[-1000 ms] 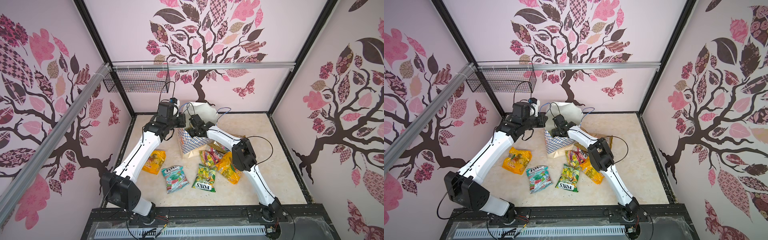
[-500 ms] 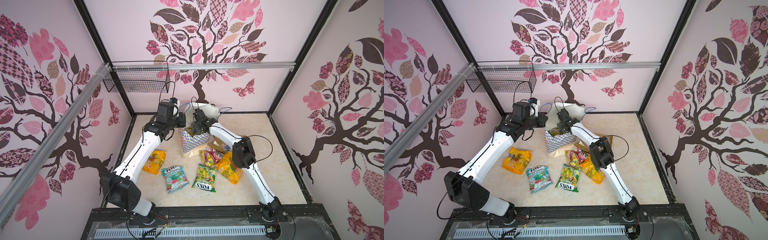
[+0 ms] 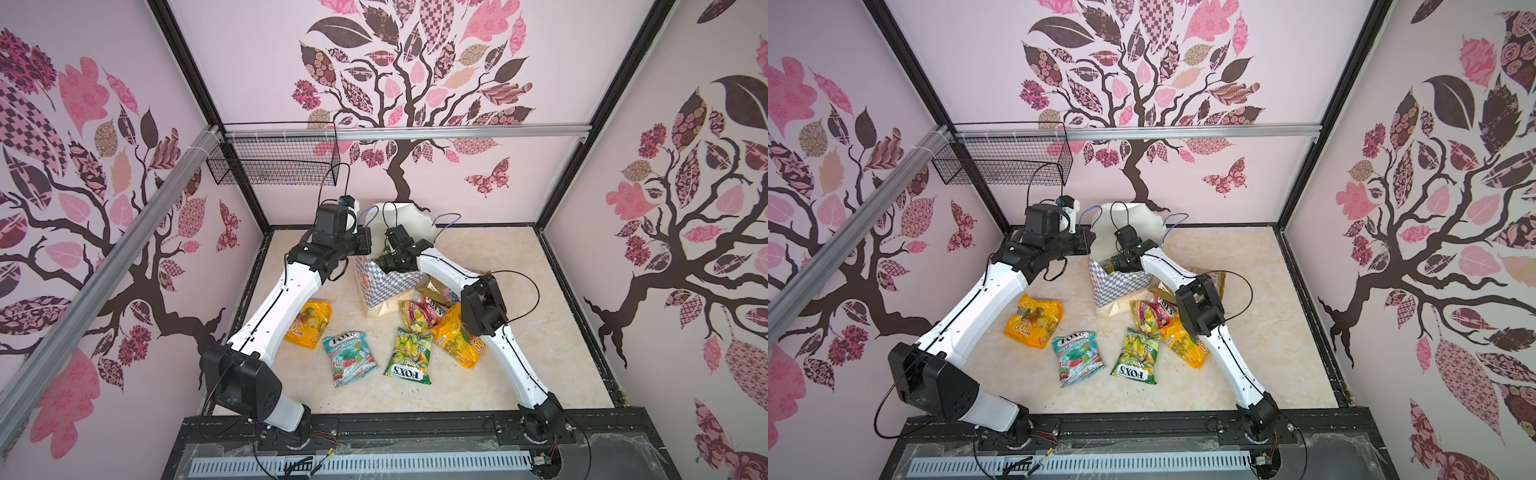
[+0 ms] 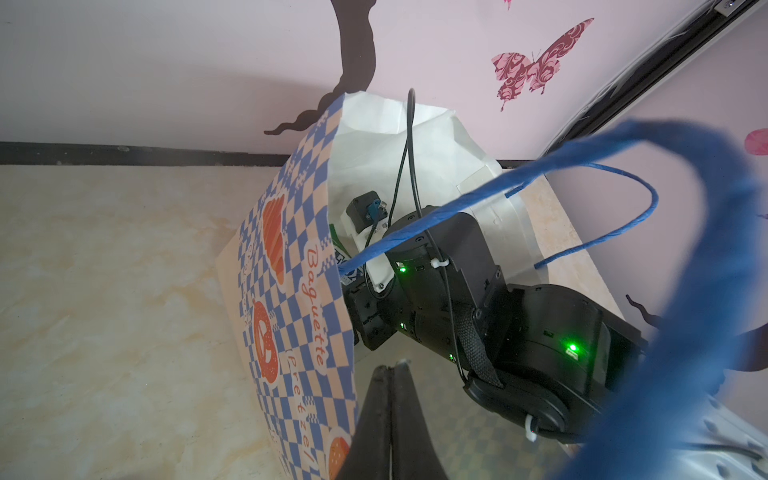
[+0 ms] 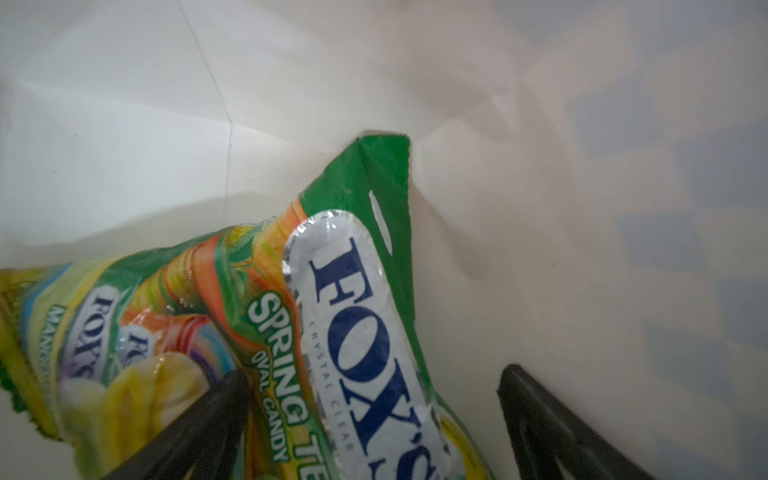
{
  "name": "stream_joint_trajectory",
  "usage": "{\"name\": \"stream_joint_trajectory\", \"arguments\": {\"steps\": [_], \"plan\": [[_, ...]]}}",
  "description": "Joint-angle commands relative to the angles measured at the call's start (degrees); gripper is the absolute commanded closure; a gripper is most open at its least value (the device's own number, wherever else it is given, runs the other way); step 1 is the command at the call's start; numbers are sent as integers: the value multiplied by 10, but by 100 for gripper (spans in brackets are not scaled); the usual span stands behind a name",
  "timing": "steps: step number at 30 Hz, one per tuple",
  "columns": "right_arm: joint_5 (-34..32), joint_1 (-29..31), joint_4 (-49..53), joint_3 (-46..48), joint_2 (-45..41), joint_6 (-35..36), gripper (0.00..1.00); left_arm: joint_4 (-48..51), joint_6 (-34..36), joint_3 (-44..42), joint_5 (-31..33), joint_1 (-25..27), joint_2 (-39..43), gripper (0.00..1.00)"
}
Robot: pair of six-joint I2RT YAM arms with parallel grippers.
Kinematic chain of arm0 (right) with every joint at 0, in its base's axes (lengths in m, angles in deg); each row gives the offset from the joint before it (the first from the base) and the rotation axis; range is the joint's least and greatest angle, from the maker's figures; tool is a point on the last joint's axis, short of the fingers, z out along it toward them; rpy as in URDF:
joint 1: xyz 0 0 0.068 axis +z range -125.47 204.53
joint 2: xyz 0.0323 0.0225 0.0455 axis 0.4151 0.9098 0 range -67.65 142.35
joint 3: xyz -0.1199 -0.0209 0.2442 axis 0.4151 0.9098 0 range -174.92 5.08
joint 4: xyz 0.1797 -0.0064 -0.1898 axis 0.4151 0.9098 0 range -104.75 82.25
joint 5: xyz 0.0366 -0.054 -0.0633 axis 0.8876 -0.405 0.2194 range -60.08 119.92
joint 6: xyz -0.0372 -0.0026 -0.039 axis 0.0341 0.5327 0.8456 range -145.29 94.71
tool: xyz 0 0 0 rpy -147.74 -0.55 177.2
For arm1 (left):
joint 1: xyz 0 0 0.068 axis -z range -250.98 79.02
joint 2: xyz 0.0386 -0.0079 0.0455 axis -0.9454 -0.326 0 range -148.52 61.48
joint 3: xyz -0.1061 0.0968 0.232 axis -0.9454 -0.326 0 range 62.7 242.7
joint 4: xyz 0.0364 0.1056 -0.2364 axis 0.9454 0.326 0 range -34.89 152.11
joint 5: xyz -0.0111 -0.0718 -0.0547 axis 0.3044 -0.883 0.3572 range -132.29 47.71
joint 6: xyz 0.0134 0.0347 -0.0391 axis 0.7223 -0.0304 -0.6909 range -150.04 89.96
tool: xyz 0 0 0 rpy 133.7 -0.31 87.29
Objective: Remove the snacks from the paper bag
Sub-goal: 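Lower the right gripper into the bag onto the green Fox's packet, then close the right gripper on the green packet and lift it out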
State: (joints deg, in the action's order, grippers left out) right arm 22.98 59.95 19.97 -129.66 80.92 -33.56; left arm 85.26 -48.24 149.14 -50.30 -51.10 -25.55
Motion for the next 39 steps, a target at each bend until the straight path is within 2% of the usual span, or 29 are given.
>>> {"name": "stream_joint_trajectory", "arguments": {"steps": [1,2,5,10,25,39], "plan": [[9,4,58,5,9,2,24,-7,0,-14,-2,-1,0,100],[3,5,58,4,8,8,36,-7,0,-14,-1,-1,0,100],[-2,5,62,-1,2,15,64,-8,0,-14,0,-1,0,100],[19,5,63,-2,-22,12,98,-7,0,-15,4,-1,-1,100],[86,6,34,12,-174,-16,100,-7,2,-16,8,-1,-3,100],[54,5,15,20,-277,-16,100,-11,3,-19,7,-1,-1,100]]}}
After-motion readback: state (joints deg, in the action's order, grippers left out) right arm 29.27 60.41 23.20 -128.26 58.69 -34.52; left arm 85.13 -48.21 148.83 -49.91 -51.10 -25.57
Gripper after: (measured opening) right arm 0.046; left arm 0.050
